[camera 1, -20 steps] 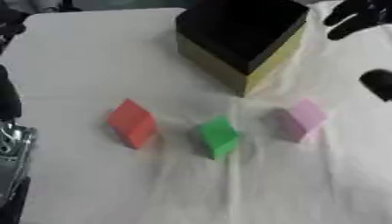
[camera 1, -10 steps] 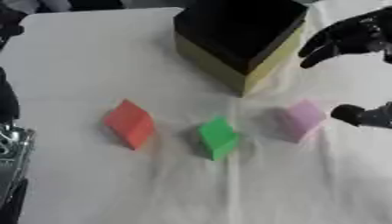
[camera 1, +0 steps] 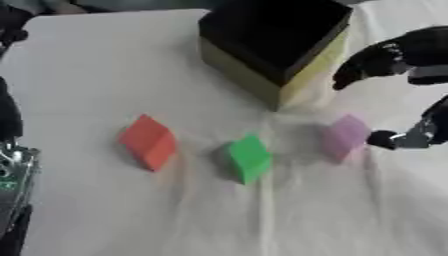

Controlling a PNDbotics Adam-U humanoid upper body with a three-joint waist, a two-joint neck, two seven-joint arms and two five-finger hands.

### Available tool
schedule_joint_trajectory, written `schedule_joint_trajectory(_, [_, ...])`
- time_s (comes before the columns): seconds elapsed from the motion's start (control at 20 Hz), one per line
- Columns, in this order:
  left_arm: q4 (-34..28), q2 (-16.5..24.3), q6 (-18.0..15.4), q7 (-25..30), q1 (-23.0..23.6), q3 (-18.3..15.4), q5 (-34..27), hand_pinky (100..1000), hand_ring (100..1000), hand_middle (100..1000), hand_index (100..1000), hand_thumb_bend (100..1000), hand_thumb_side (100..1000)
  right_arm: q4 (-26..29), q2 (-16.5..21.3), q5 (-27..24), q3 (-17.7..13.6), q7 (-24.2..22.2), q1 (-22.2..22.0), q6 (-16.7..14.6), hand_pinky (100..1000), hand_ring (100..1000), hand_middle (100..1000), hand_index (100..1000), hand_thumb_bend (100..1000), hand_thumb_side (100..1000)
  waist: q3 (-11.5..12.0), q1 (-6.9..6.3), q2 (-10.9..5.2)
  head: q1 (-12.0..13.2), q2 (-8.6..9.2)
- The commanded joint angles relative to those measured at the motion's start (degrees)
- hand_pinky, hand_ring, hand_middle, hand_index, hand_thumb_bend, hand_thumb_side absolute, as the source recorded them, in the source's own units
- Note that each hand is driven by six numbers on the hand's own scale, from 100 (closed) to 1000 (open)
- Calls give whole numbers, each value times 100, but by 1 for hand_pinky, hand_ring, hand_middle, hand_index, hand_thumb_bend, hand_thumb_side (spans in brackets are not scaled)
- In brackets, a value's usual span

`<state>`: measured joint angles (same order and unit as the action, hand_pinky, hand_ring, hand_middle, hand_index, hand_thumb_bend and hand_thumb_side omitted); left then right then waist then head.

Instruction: Pick up objects on the table and place them in the box.

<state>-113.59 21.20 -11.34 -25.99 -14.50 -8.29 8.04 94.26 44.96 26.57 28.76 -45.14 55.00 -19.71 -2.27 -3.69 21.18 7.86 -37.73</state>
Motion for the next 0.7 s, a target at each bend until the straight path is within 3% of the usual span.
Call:
schedule_joint_trajectory(0.05, [-100,72,1,31,-41,0,-13,677,709,717,684,100,895,-183,5,187,1,-57,120,-162,855,931,878,935,372,618,16,3,-96,-10,43])
schedule_joint_trajectory(0.7, [-100,67,9,70,-75,10,-16,678,710,717,684,100,894,-548,-102,131,196,-469,96,-497,857,932,874,929,366,633,51,-3,-76,-27,48])
